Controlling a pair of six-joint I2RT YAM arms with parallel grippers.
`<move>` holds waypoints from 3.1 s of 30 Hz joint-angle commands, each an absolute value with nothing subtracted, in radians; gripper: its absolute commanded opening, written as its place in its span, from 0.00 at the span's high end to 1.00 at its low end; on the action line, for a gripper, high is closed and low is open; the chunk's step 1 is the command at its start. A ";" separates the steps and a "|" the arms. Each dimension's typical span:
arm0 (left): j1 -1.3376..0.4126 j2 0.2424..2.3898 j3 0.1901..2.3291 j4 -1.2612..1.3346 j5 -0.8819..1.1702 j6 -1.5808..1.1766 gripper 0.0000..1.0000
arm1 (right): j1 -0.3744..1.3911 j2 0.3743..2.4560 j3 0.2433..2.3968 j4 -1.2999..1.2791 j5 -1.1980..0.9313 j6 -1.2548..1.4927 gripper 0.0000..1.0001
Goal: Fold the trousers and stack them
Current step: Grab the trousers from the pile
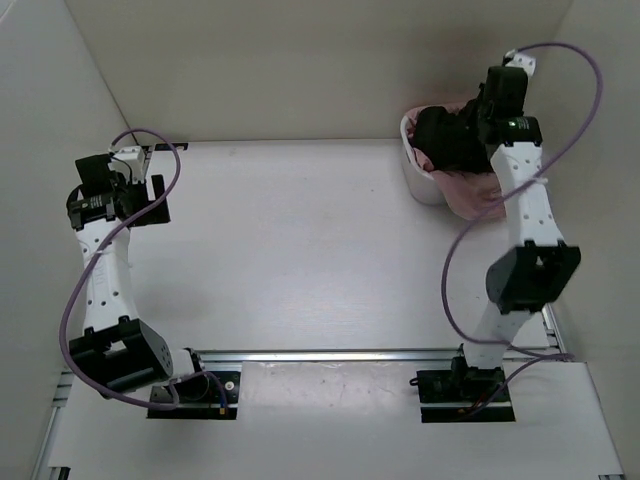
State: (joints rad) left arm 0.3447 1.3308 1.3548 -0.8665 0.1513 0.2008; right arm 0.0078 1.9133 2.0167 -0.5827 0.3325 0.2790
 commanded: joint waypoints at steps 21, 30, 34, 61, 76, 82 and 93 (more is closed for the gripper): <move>0.341 1.186 1.373 -0.940 0.086 0.215 0.01 | 0.753 1.465 1.744 -0.405 0.383 0.432 1.00; 0.341 1.175 1.355 -0.940 0.086 0.276 0.02 | 1.006 1.908 2.106 -0.692 0.012 0.253 0.77; 0.331 1.175 1.345 -0.940 0.095 0.285 0.02 | 1.087 1.927 2.158 -0.724 -0.178 0.039 0.62; 0.064 1.828 1.222 -0.726 0.118 0.256 0.05 | 0.638 1.968 1.405 -0.500 -0.106 0.518 0.22; 0.063 1.856 1.549 -0.844 0.283 0.285 0.86 | 0.823 1.844 1.524 -0.624 -0.299 0.185 1.00; -0.052 1.798 1.939 -0.844 0.187 0.340 0.86 | 1.167 1.864 1.863 -0.813 0.091 -0.051 1.00; -0.302 1.602 2.045 -0.883 0.276 0.448 0.86 | 1.174 1.626 1.755 -0.649 0.302 0.110 0.03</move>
